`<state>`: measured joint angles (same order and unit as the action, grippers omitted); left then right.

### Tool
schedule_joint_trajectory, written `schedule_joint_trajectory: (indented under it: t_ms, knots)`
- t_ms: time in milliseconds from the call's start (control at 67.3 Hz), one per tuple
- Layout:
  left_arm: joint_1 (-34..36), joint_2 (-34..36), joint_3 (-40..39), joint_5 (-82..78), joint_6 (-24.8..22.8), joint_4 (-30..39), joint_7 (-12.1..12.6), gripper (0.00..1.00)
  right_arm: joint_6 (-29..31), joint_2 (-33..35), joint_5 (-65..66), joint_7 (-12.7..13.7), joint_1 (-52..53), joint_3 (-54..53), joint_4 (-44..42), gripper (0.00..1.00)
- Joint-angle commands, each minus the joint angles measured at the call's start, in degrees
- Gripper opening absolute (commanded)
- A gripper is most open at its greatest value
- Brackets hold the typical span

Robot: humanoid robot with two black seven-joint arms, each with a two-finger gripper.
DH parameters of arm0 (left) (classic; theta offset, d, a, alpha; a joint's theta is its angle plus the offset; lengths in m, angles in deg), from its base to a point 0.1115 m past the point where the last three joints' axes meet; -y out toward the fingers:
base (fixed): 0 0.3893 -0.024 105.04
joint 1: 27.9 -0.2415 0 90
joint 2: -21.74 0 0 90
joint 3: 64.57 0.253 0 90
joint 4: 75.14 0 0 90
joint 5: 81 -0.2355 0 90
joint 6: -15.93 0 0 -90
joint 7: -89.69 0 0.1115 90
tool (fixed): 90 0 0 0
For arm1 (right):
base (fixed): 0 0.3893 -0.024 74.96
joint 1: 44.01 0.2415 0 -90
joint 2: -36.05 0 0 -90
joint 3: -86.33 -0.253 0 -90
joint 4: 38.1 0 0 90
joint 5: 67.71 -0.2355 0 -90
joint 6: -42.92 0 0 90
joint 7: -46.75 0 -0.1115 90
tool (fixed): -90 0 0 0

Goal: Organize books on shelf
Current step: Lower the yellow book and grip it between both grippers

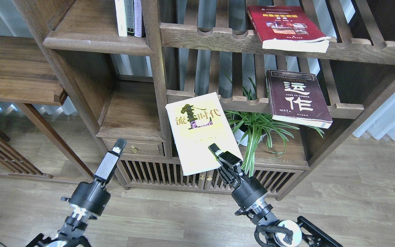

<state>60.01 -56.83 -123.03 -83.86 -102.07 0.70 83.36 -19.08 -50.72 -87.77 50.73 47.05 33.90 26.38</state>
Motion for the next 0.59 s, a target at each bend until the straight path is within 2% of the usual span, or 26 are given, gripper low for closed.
schedule_joint_trajectory:
  t_ms: [0, 30, 74, 208, 580]
  knots:
    - [0.07, 2.63, 0.19, 6.72, 0.0, 0.01, 6.32, 1.0, 0.0, 0.02, -0.24, 0.94, 0.09, 0.93, 0.12, 0.05]
    - [0.51, 3.42, -0.16, 11.09, 0.0, 0.01, 9.21, 1.0, 0.0, 0.02, -0.16, 0.94, 0.09, 1.8, 0.12, 0.05]
    - [0.69, 4.13, -0.43, 12.78, 0.0, 0.01, 9.75, 1.0, 0.0, -0.06, -0.16, 0.94, 0.18, 2.51, 0.12, 0.05]
    - [1.48, 7.81, -0.08, 15.86, 0.0, 0.28, 9.75, 0.99, 0.0, -0.06, 0.11, 0.94, 0.35, 4.53, 0.12, 0.05]
    - [0.86, 10.63, 3.09, 19.03, 0.0, 0.98, 9.75, 0.99, 0.0, -0.15, 0.55, 0.94, 0.18, 8.75, -0.23, 0.05]
